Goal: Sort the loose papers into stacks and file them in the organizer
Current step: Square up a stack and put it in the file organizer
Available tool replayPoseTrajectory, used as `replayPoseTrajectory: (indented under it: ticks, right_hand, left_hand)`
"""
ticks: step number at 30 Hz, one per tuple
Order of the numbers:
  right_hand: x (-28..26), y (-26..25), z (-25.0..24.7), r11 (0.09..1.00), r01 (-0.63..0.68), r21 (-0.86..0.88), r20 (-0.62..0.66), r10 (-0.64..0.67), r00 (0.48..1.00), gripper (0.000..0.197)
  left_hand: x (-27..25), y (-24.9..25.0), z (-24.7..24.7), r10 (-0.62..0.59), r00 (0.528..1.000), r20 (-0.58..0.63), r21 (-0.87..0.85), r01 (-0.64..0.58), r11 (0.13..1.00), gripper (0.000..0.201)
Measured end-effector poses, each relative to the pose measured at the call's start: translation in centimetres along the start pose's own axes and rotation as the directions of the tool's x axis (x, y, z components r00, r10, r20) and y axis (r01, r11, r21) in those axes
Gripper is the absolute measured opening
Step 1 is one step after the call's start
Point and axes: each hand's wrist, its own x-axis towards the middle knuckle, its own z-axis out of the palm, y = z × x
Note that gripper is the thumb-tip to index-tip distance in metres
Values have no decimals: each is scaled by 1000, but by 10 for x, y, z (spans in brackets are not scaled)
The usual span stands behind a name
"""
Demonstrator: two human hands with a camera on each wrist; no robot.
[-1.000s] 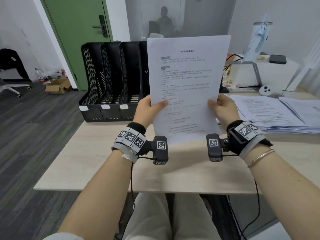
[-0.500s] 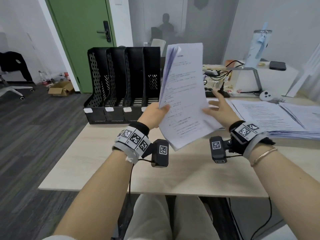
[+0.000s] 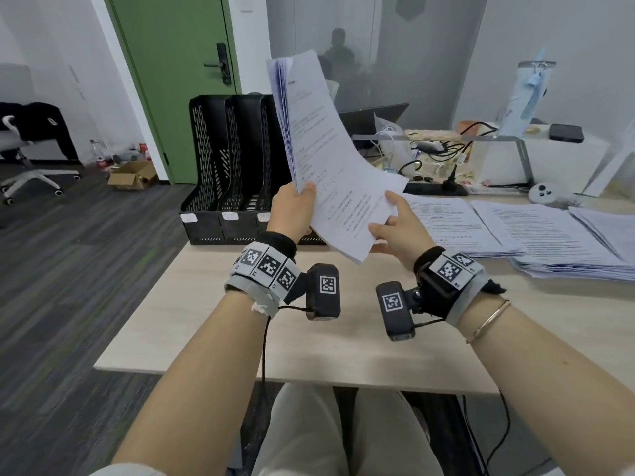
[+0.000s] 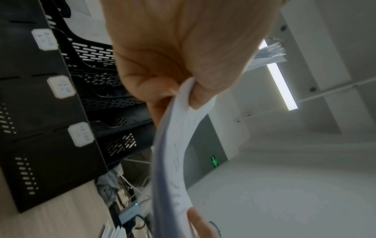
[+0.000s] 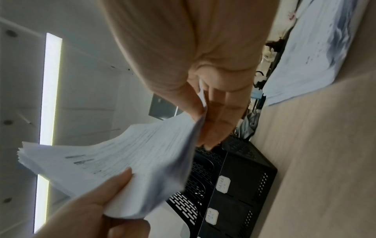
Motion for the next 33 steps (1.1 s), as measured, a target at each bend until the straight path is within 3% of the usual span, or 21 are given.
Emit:
replayPoseTrajectory:
  ticks: [6,13,17,20,22,27,33]
  right_hand:
    - [17,4,16,996,70,46,-14,-70,997,68]
    - [38,5,39,994,75,80,35,-78,996,69]
    - [49,-3,63,993,67,-99,151,-52,987,69]
    - [55,-13,81,904,172,-393,254,-73,964,71]
    - [55,-20,97,842,254,-476,335,-94,938,65]
    - [59,-33,141,760,394,-518,469,-133,873,57]
    - [80,-40,186,764,443,-469,517,-170,839,50]
  left_hand:
    - [7,8,-25,-53,996,-74,-57,49,997,28]
    - [14,11,-49,-109,991,-78,11,111,994,23]
    - [21,10,-65,-72,987,-142,74,83,994,24]
    - [28,8,-81,-31,983,-179,153,59,986,27]
    - [34,7,-92,-4,975,-222,199,49,979,28]
    - [47,9,-112,79,947,-311,325,28,945,31]
    - [64,12,-141,155,903,-401,430,36,902,37]
